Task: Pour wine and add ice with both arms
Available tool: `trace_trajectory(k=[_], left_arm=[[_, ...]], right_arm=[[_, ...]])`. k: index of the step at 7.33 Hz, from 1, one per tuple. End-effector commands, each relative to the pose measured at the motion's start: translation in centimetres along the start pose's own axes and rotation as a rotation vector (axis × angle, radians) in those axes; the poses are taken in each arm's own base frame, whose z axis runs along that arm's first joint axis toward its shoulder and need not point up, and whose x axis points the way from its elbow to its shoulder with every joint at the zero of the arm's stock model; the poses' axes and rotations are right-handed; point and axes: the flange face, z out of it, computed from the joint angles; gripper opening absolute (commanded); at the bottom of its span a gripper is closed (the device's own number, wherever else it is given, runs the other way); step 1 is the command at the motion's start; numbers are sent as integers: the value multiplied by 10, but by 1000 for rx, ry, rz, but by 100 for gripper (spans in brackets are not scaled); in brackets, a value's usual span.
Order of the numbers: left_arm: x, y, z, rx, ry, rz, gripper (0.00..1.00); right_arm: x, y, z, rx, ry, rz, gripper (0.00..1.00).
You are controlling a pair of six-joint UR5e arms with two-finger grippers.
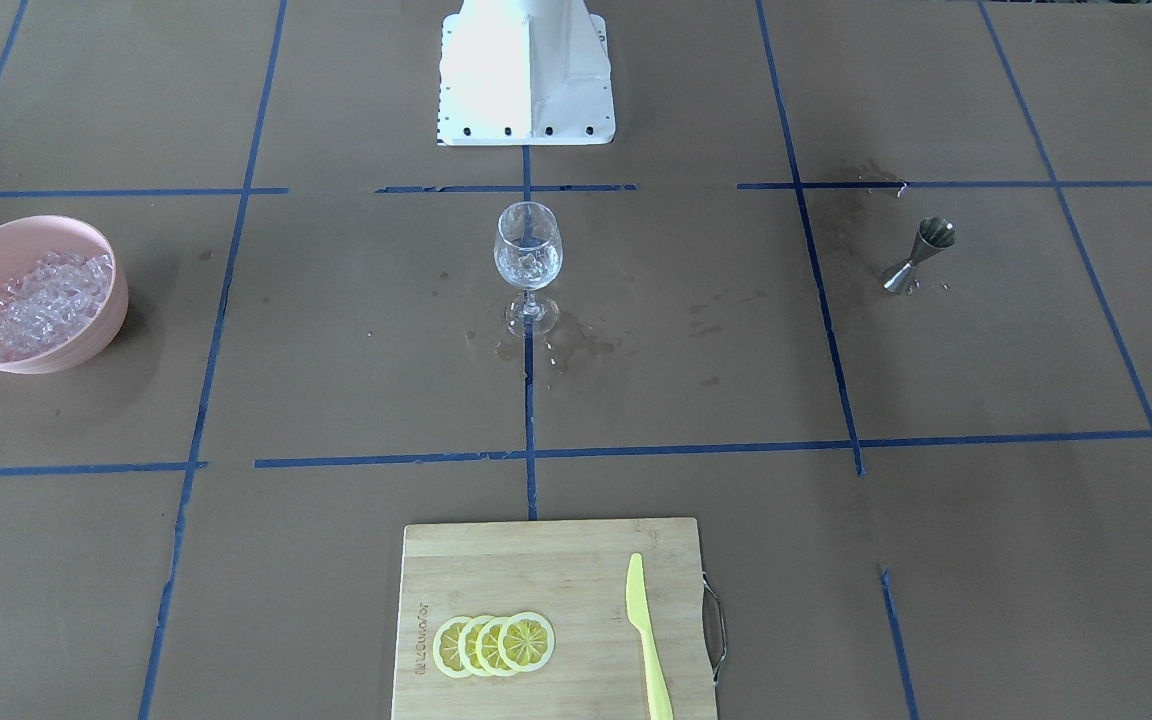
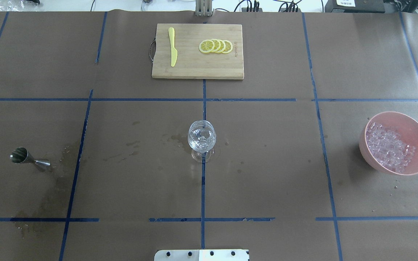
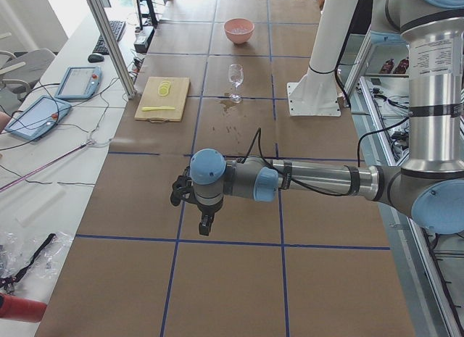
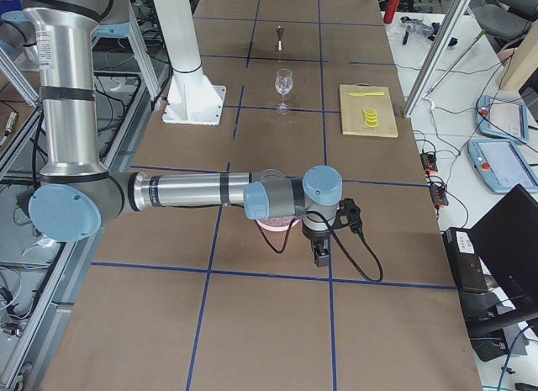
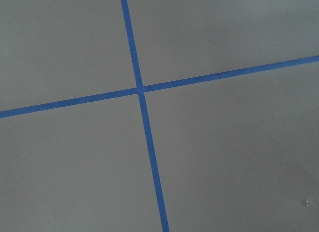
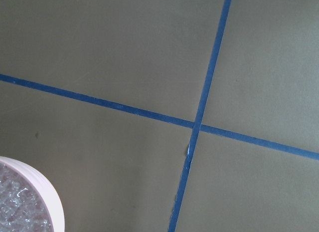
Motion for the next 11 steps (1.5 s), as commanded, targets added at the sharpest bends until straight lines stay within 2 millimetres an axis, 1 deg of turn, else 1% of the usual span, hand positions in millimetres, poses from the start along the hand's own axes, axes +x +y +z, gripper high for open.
trace_trajectory(k=[1, 2, 3, 4, 5, 6, 7, 8, 10, 11], left_arm=[[8, 14, -13, 21, -4, 6, 100], [10, 14, -15, 25, -4, 10, 100], [13, 12, -17, 30, -6, 18, 100], [9, 12, -9, 14, -4, 14, 100], [6, 10, -6, 13, -4, 14, 100], [5, 11, -5, 9, -3, 12, 100], [8, 5, -7, 16, -3, 20, 100], [15, -16, -15, 35, -9, 41, 100], [21, -18, -21, 47, -8, 52, 100], [16, -17, -16, 37, -7, 43, 100]], right_arm=[[-2, 0, 0, 2, -13, 3, 100], [-3, 0, 0, 3, -25, 12, 100], [-4, -1, 0, 7, -30, 57, 100], [-8, -3, -2, 11, -52, 83, 100], [-9, -2, -3, 9, -60, 85, 100], [-15, -7, -1, 4, -55, 66, 100], [-26, -9, 13, -23, -50, 36, 100], [-27, -9, 24, -46, -4, -15, 100], [-17, -3, 23, -105, -4, -73, 100], [-18, -6, 21, -119, -7, -95, 100]])
